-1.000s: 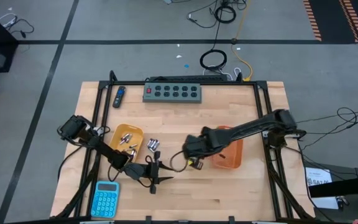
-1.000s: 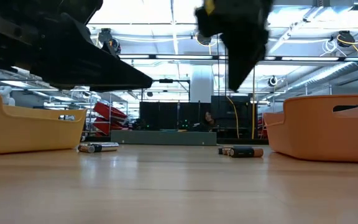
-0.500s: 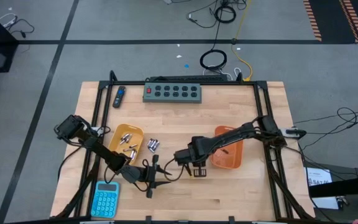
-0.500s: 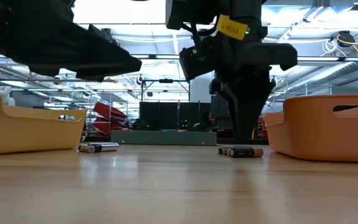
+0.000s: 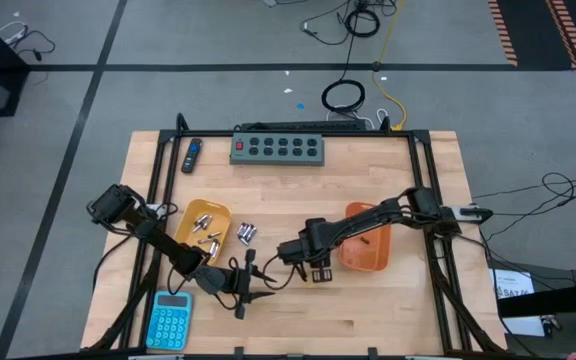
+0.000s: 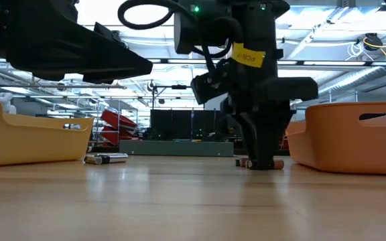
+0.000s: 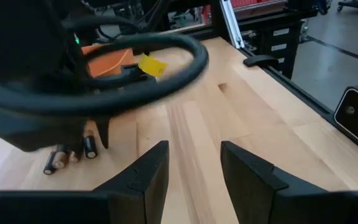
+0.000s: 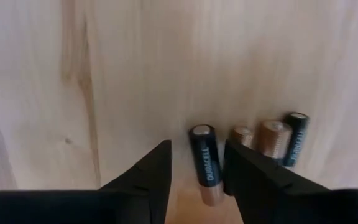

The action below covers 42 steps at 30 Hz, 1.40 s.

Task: Sort batteries
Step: Put the black battery into the orange bin

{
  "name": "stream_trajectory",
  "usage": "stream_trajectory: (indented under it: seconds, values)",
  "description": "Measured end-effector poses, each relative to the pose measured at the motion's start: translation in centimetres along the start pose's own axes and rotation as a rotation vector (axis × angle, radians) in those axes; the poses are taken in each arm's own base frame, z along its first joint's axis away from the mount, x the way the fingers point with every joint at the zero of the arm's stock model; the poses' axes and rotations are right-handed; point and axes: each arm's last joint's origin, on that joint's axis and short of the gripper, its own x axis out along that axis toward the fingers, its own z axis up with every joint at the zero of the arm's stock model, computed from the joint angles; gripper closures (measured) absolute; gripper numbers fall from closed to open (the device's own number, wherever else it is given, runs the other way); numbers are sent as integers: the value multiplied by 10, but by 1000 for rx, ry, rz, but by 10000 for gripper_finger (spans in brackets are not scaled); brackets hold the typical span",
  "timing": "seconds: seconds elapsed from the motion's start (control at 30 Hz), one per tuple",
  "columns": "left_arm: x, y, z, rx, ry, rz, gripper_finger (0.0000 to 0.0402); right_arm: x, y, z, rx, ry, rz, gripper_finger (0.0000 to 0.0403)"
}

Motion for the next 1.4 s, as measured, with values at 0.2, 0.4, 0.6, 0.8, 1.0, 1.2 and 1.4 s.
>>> stream_trajectory:
  seconds: [0.2,0.4,0.6,0.8,1.0,1.2,1.4]
  values:
    - [0,2,0,68,-1,35,246,11,1,2,-42,24,1,288]
    - [0,5,0,160,14,137,246,18,2,3,-65,45,0,346]
    - [1,9,0,191,20,167,246,12,1,6,-58,32,3,381]
    - [3,13,0,189,24,176,246,-16,-2,21,-31,-22,-91,381]
    - [1,8,0,191,24,159,246,-63,-10,2,46,-6,-181,381]
    - [-2,0,0,195,15,129,246,-90,-19,-46,167,20,-194,381]
    - [-3,-1,0,148,16,125,246,-83,-24,-95,335,-63,-56,381]
